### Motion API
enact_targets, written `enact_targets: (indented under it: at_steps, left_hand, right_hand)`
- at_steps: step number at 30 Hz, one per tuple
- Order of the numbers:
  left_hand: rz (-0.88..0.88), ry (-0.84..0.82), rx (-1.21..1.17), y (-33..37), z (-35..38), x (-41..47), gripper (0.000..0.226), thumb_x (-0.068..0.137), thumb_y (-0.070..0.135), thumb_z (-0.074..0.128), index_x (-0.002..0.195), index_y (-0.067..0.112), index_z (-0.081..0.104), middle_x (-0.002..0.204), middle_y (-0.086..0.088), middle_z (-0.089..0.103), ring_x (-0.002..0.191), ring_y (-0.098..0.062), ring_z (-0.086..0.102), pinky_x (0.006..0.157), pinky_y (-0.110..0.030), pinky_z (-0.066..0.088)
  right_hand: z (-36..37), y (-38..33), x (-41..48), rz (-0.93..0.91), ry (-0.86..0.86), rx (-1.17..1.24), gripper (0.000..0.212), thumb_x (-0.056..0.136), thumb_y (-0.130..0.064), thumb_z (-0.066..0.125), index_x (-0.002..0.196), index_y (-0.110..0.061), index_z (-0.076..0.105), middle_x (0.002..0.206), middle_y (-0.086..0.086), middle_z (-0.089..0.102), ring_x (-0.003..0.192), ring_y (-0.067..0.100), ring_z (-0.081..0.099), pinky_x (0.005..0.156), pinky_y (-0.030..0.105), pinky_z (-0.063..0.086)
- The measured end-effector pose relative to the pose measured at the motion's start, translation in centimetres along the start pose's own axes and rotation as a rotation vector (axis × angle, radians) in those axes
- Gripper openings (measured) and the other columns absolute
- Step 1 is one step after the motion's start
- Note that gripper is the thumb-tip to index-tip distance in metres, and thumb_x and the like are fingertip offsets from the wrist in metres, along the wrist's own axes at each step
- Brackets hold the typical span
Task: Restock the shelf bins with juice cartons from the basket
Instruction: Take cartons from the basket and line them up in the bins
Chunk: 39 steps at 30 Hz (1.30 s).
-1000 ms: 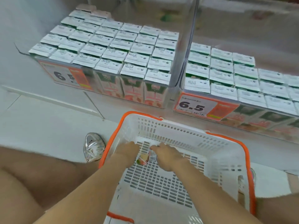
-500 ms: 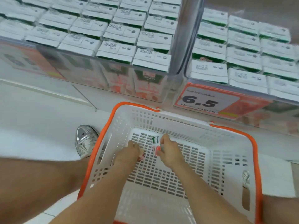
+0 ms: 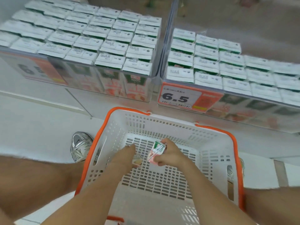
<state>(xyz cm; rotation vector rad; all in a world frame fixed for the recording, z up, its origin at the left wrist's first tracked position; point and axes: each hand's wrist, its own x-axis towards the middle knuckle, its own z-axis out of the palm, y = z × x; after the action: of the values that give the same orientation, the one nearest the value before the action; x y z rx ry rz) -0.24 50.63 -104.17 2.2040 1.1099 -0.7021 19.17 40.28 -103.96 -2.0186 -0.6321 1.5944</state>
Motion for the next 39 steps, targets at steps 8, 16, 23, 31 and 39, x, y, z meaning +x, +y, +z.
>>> enact_targets:
  at_steps: [8, 16, 23, 31, 39]
  left_hand:
    - [0.06, 0.095, -0.269, 0.5, -9.6, -5.7, 0.027, 0.083, 0.027, 0.079, 0.105, 0.025, 0.063, 0.103, 0.0, 0.063, 0.078, -0.011, 0.059, 0.064, -0.03, 0.053]
    - [0.172, 0.022, -0.475, 2.6, -18.0, -15.9, 0.024, 0.097, 0.019, 0.06, 0.12, 0.025, 0.061, 0.101, -0.015, 0.068, 0.077, -0.03, 0.079, 0.076, -0.046, 0.066]
    - [0.37, 0.192, -0.659, 3.4, -22.5, -23.6, 0.02, 0.102, 0.019, 0.062, 0.117, 0.026, 0.072, 0.112, -0.006, 0.07, 0.088, -0.038, 0.076, 0.074, -0.042, 0.066]
    - [0.599, 0.271, -0.747, 3.3, -27.0, -28.4, 0.035, 0.088, 0.002, 0.081, 0.118, 0.016, 0.067, 0.106, -0.018, 0.076, 0.09, -0.034, 0.077, 0.092, -0.048, 0.062]
    - [0.303, 0.852, -0.683, 2.2, -32.1, -27.1, 0.062, 0.064, 0.055, 0.096, 0.105, 0.03, 0.057, 0.101, 0.004, 0.076, 0.068, -0.017, 0.077, 0.056, -0.045, 0.062]
  right_hand:
    - [-1.8, -4.2, -7.4, -0.146, 0.012, -0.112, 0.075, 0.069, -0.008, 0.089, 0.127, -0.035, 0.05, 0.103, 0.013, 0.072, 0.064, 0.027, 0.069, 0.06, 0.041, 0.06]
    - [0.5, -10.7, -15.9, -0.501, 0.064, -0.266, 0.072, 0.062, -0.053, 0.098, 0.114, -0.035, 0.051, 0.091, 0.006, 0.073, 0.067, 0.018, 0.067, 0.064, 0.046, 0.057]
    - [2.7, -15.5, -21.7, -0.786, 0.321, -0.167, 0.047, 0.074, -0.053, 0.09, 0.106, -0.036, 0.06, 0.094, -0.005, 0.07, 0.078, 0.014, 0.071, 0.069, 0.05, 0.06]
    - [1.4, -20.6, -26.4, -0.938, 0.435, -0.067, 0.04, 0.08, -0.043, 0.088, 0.108, -0.031, 0.063, 0.089, -0.004, 0.075, 0.073, 0.016, 0.072, 0.07, 0.049, 0.061]
    - [1.1, -26.6, -26.1, -0.888, 0.512, 0.03, 0.025, 0.097, -0.058, 0.048, 0.107, -0.037, 0.055, 0.086, -0.005, 0.067, 0.07, 0.017, 0.062, 0.068, 0.052, 0.059]
